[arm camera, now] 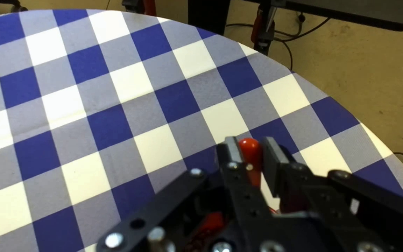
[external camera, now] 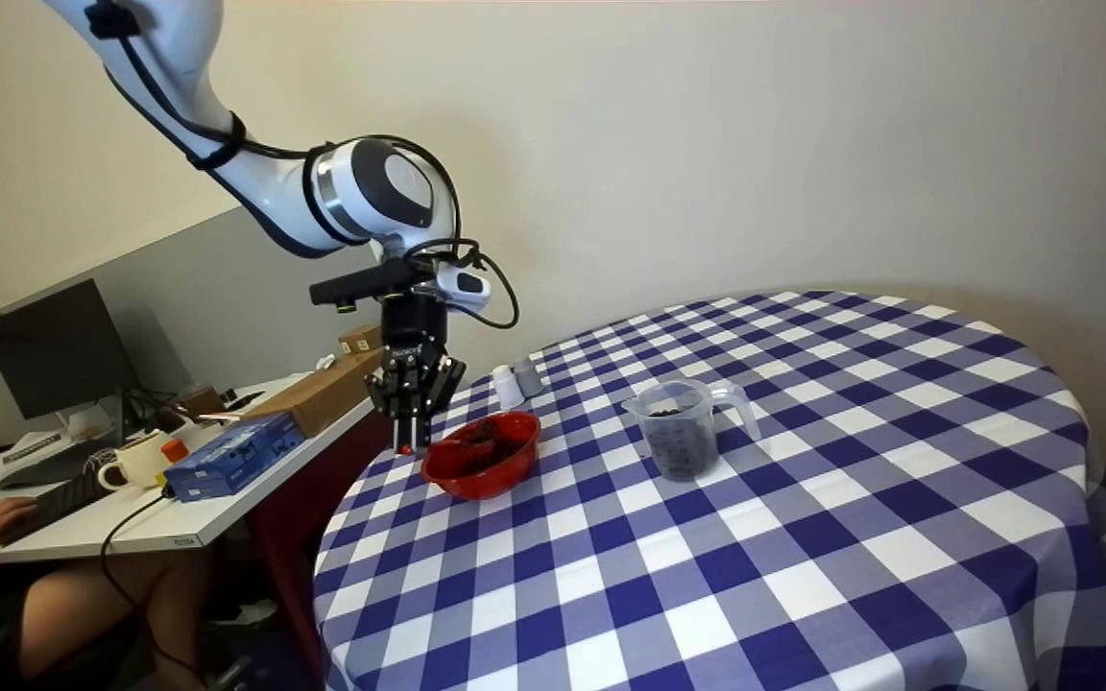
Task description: Pick up the spoon, scoop up some of the contents in the bowl and put the contents in the cup.
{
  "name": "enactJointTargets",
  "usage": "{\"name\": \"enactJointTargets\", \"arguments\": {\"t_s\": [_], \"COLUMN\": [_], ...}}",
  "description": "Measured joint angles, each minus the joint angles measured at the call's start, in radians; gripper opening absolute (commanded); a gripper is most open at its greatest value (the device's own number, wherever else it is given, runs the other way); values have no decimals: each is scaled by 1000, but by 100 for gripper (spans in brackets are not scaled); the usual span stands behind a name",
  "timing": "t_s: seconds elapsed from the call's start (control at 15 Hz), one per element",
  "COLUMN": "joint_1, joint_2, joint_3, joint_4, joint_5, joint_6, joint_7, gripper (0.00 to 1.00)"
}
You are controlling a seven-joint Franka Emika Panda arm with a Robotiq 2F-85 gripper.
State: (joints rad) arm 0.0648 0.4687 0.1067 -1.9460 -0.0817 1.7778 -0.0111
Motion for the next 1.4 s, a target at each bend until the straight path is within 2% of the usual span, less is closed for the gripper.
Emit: {"name": "enactJointTargets", "arguments": {"t_s": [1.4], "joint_1": [-13], "joint_2": [-128], "joint_3": [-24], "joint_4": [-61], "joint_5": [17], "joint_6": [47], "joint_7": [0], "gripper": [7]}}
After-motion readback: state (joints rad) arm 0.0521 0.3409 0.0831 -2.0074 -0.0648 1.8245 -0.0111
